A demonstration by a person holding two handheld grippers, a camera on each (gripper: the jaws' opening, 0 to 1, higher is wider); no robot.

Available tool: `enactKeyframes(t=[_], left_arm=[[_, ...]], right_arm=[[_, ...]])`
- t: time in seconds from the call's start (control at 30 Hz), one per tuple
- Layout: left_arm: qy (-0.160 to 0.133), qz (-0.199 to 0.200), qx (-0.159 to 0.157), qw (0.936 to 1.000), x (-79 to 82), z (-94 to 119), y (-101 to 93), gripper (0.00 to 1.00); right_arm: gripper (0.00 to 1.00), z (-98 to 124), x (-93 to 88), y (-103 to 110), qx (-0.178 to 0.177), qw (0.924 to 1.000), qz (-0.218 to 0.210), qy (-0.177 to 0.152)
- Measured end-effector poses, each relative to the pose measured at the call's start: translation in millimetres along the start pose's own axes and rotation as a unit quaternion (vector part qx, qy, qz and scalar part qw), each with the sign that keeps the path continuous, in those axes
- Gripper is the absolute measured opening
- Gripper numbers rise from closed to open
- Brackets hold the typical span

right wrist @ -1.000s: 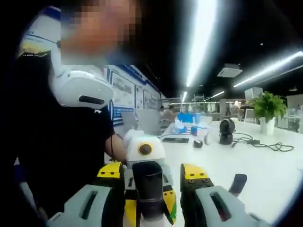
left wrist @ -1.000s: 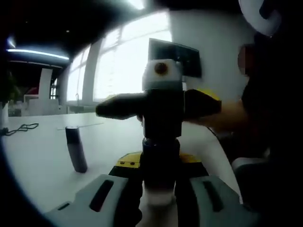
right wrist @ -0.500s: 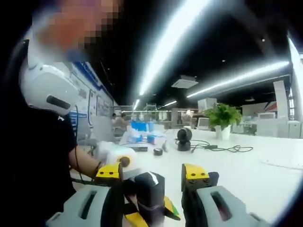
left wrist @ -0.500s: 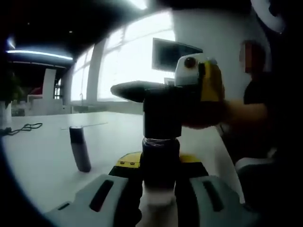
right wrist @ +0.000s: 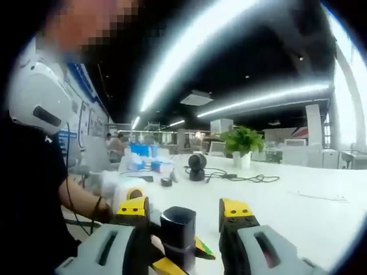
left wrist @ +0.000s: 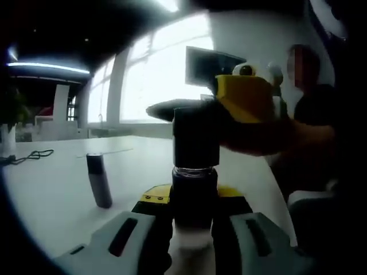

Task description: Pick up cosmetic bottle twist off cap place on table pick up cap screw tight cap place on table

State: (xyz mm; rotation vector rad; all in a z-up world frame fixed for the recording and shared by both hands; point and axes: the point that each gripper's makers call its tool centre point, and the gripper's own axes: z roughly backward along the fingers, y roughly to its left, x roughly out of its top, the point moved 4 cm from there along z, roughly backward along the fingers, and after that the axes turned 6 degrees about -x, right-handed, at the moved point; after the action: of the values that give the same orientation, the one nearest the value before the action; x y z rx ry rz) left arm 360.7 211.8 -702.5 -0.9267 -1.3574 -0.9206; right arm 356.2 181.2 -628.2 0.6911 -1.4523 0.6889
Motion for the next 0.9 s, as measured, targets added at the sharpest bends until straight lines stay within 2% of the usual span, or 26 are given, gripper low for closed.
enactKeyframes(t=[0.1, 0.13, 0.17, 0.2, 0.23, 0.37, 0.43, 0.47, 0.57, 0.73, 0.83, 0.9], left_arm=[[0.000, -0.003, -0.001, 1.0000, 0.0, 0, -0.5, 0.15], [0.000, -0.003, -0.001, 1.0000, 0.0, 0, -0.6, 0.15], [0.000, -0.003, -0.001, 1.0000, -0.1, 0, -0.6, 0.15], [0.000, -0.003, -0.001, 1.0000, -0.2, 0, -0.7, 0.15], [0.000, -0.003, 0.000, 1.0000, -0.4, 0, -0.4, 0.15], [0.000, -0.002, 0.000, 1.0000, -0.6, 0, -0.4, 0.15], [0.000, -0.002, 0.000, 1.0000, -0.5, 0, -0.5, 0.15], [0.000, -0.003, 0.000, 1.0000, -0.5, 0, -0.6, 0.15], [0.000, -0.005, 0.002, 1.0000, -0.4, 0, -0.6, 0.15], [0.000, -0.006, 0.003, 1.0000, -0.4, 0, 0.0, 0.15], [0.000, -0.005, 0.004, 1.0000, -0.4, 0, 0.3, 0.15], [0.000, -0.005, 0.005, 1.0000, -0.4, 0, 0.5, 0.15]], right_arm=[[0.40, 3, -0.1, 4, -0.023, 0.9997, 0.006, -0.001], [0.40, 4, -0.7, 1, -0.048, 0.9988, 0.010, 0.001], [0.39, 4, 1.0, 3, -0.055, 0.9983, 0.019, -0.005], [0.38, 4, 1.7, 7, -0.059, 0.9982, -0.005, -0.009], [0.38, 3, 2.5, 8, -0.067, 0.9977, -0.002, -0.012], [0.38, -1, -4.6, 15, -0.091, 0.9958, 0.010, 0.002], [0.36, 1, -4.1, 16, -0.112, 0.9928, -0.042, -0.013], [0.35, 3, -4.2, 14, -0.121, 0.9914, -0.046, -0.016], [0.34, 5, -7.5, 18, -0.133, 0.9909, -0.020, -0.006], [0.29, 4, -12.6, 25, -0.152, 0.9883, -0.009, 0.010], [0.25, 6, -14.5, 21, -0.189, 0.9820, -0.001, 0.011], [0.24, 8, -16.1, 19, -0.195, 0.9807, 0.002, 0.012]])
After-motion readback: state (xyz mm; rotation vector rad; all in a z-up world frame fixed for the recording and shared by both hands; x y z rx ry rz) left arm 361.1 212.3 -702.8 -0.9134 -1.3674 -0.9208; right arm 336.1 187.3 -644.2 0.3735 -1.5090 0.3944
